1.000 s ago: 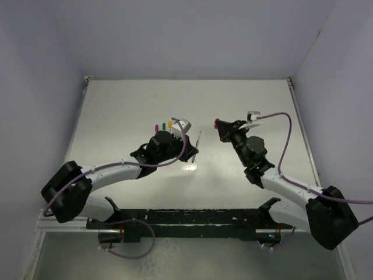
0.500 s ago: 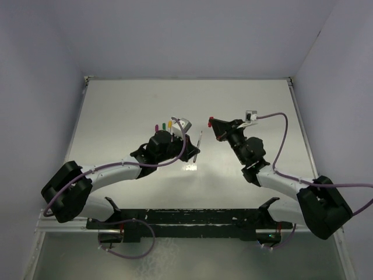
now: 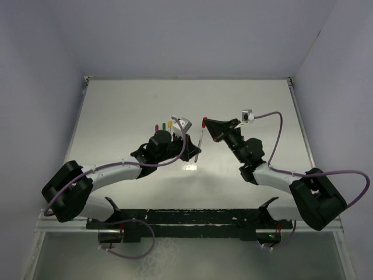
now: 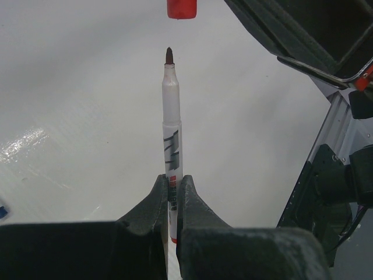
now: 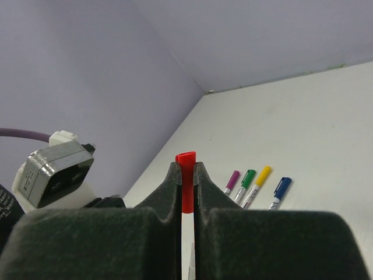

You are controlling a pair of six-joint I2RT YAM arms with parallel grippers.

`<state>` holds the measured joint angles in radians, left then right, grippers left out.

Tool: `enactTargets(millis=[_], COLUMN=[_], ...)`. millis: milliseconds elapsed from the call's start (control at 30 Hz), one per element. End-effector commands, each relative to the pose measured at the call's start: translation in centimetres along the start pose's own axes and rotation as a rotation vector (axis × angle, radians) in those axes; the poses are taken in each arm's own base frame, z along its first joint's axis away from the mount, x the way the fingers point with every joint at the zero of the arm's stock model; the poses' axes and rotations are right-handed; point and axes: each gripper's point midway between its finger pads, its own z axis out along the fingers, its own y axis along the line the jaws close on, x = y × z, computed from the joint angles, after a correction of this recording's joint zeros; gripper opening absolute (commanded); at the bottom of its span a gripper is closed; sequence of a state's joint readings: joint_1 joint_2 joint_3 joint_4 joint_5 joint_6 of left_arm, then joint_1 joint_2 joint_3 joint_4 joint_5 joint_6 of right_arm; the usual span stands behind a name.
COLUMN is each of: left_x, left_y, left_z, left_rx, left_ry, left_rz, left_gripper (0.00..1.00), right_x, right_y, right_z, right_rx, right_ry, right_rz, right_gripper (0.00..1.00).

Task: Insert the pens into the pen caps

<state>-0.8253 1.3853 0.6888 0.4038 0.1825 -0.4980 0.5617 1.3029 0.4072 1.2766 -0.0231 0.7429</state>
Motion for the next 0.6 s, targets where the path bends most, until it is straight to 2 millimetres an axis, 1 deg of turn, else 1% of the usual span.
enactTargets(millis=[0, 233, 367, 567], left_x=[-2.62, -3.20, -3.52, -3.12], left_y=[-1.42, -1.75, -1.95, -1.76], left_z=[0.35, 0.13, -0.13, -0.21], left_rx=[0.049, 0.060, 0.067, 0.062], left_ry=[-0.077, -0.101, -0.113, -0.106], left_rz=[-0.004, -0.003, 0.001, -0.002], left_gripper=[0.00, 0.00, 0.00, 0.00], right_x=[-1.89, -1.16, -1.08, -1.16], right_y=[2.40, 2.05, 1.92, 2.02], right_z=[0.42, 0.28, 0.16, 0.15], right_rx=[-0.095, -0.093, -0.089, -0.094], right_ry=[-0.060, -0.042, -0.041, -0.042], right_rz=[0.009, 0.014, 0.008, 0.002], right_gripper=[0.00, 0.00, 0.00, 0.00])
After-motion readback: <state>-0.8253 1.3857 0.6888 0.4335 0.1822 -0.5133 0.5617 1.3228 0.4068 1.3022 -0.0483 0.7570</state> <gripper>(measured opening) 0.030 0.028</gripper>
